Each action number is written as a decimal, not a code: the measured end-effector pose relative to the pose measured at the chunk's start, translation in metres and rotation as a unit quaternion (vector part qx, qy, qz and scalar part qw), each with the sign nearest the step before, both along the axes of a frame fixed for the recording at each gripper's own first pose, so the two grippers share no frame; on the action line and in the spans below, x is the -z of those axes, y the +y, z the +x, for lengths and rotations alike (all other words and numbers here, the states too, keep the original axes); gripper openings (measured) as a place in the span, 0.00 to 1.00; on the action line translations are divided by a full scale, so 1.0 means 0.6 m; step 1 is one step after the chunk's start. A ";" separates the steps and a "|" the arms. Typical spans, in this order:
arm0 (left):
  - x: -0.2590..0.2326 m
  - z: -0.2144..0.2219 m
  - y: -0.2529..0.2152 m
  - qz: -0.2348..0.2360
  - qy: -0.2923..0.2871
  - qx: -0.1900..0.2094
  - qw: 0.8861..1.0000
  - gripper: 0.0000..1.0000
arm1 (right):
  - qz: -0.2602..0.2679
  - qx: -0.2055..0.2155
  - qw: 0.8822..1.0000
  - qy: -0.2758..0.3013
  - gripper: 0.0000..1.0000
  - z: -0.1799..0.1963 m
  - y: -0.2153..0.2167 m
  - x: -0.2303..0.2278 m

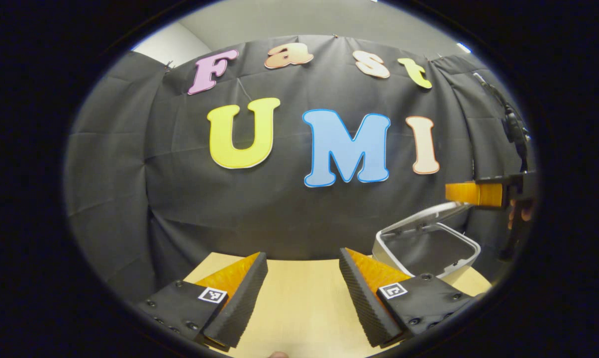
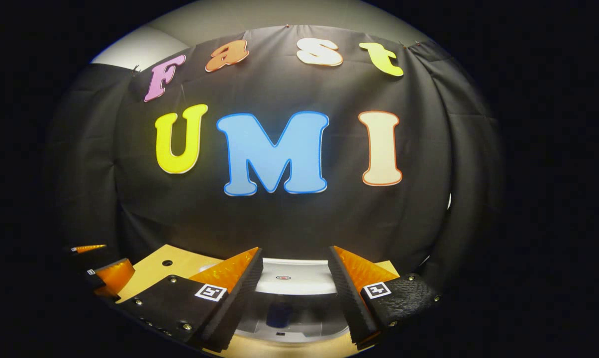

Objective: Press the lid of the desktop garbage bin to open it, pick up the crumpled paper on the desktop and throw it into the bin, then pick up the pop can on the desktop and drop it into the bin, and finally close the garbage bin lid.

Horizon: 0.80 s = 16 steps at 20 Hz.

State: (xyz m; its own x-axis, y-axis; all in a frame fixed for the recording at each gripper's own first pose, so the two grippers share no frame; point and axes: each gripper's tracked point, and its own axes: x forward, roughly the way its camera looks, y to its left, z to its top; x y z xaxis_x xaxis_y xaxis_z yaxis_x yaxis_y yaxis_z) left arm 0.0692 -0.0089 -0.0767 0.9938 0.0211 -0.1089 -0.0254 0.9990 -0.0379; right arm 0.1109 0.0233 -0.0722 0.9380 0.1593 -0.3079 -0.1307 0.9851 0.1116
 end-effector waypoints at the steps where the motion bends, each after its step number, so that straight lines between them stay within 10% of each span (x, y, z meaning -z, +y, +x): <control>1: 0.001 0.000 -0.001 0.000 0.000 0.000 1.000 0.99 | 0.000 -0.002 1.000 0.009 0.85 -0.005 0.003 0.012; 16: 0.004 0.000 -0.003 0.004 0.004 0.000 1.000 0.99 | -0.016 -0.016 0.997 0.080 0.85 -0.057 0.022 0.138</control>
